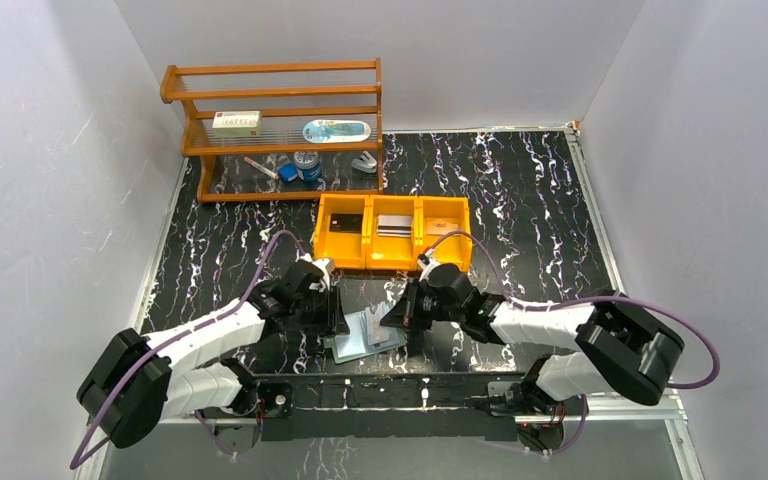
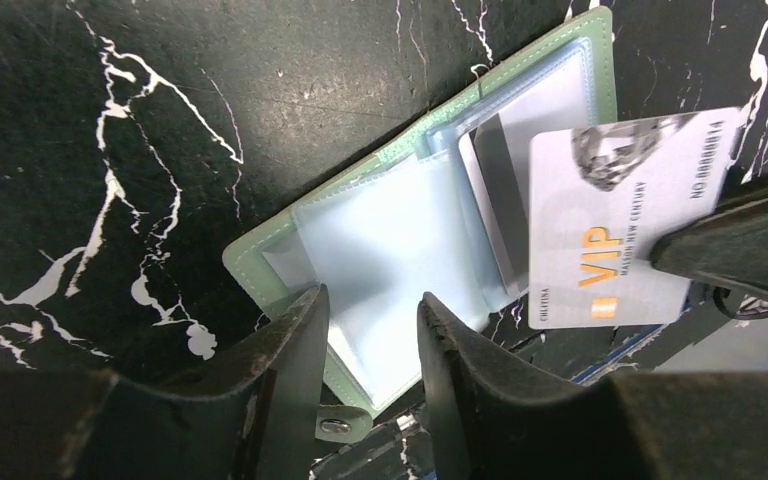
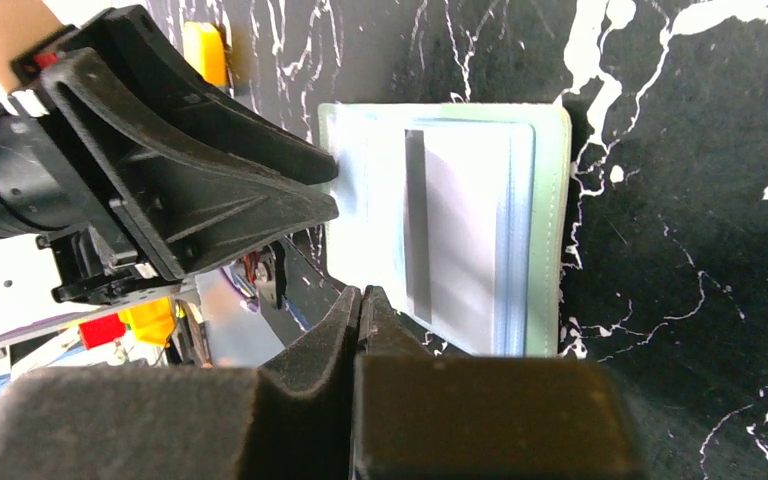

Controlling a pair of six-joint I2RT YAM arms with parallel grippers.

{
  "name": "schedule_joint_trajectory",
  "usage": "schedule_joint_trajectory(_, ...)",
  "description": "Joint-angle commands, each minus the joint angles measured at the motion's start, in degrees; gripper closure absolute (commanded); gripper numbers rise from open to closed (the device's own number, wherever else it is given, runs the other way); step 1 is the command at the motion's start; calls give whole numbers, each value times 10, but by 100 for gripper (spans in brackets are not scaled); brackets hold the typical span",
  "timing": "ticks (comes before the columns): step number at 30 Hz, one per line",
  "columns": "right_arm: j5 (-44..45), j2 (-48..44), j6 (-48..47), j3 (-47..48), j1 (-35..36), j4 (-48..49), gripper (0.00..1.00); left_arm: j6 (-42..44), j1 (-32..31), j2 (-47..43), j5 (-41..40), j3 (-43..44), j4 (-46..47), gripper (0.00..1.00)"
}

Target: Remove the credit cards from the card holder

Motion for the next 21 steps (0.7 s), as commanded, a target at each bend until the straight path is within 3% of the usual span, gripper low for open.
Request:
schedule_joint_trajectory(1,37,-37,-17,-2,-4,10,100,13,-1,-18,-23,27,-50,61)
schedule_joint_trajectory(7,112,-110,-62,-5,-6,-37,100,36,-1,-43,-61,80,-120,48)
schedule_joint_trajectory(12,266,-216,-192,5,-7,-100,100,76,0,-96,-192,172,-216,23)
schedule_joint_trajectory(14,347,-235,-284,23,-7,-109,100,99,0,-125,-291,200,-247,5)
schedule_joint_trajectory(15,362,-229,-321,36,-7,-109,100,108,0,-135,-325,195,-251,2)
schedule_joint_trajectory(18,379,-193,-406,79,-8,-113,100,104,0,-143,-373,173,-248,2)
schedule_joint_trajectory(21,378,-150,-481,133,-13,-132,100,101,1,-151,-353,145,-208,2)
